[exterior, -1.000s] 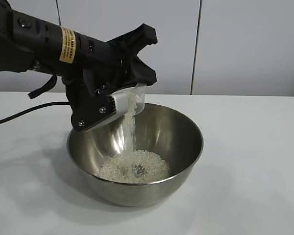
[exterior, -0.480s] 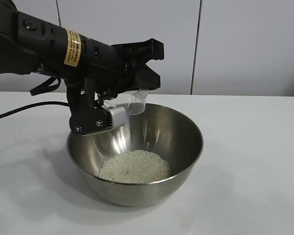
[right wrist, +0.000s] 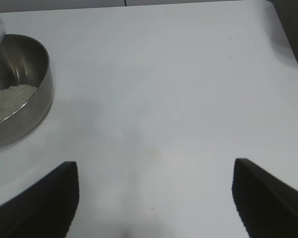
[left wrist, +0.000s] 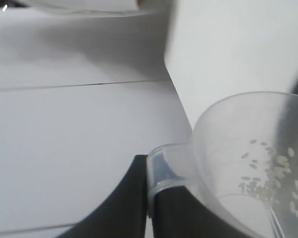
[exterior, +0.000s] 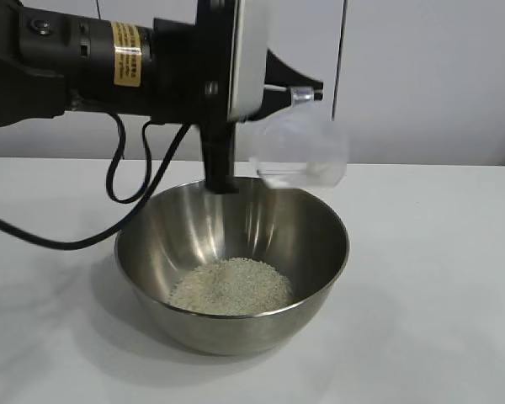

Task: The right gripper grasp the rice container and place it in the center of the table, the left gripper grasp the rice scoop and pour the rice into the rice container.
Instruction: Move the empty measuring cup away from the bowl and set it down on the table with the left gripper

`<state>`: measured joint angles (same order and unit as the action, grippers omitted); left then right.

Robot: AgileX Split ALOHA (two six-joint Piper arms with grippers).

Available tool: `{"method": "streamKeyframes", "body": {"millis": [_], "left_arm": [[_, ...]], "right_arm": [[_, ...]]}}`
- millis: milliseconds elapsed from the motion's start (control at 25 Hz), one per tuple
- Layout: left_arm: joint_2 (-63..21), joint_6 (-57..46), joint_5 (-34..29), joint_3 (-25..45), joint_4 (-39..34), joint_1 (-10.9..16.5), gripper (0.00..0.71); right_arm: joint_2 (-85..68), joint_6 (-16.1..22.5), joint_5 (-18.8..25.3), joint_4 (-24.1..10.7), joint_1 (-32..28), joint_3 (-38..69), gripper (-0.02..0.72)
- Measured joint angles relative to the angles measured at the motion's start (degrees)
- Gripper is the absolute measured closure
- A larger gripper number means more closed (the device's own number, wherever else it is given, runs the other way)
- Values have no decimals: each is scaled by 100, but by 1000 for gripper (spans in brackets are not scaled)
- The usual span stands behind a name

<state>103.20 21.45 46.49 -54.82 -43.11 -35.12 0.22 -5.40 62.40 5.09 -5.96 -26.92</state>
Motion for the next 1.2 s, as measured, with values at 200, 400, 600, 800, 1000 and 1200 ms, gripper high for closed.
{"method": "streamKeyframes", "body": {"millis": [200,400,600,800,1000,1200], "left_arm": [[-86,-2070,27,74,1286,133,707],[-535,-2352,1105,1078,2317,1001,707],[-603,-2514,1818,2416,2737,2172,707],[-337,-2514,1832,3036,2719,3004,707],[581,-2395,1844,3035,2573,3143,707],[1117,-2145,1838,2846,2557,3143,707]], "right_arm": [[0,0,0,0,0,0,126],[0,0,0,0,0,0,126],[0,0,0,-5,0,0,126],[0,0,0,-3,0,0,126],[0,0,0,-7,0,0,126],[0,0,0,-14,0,0,126]]}}
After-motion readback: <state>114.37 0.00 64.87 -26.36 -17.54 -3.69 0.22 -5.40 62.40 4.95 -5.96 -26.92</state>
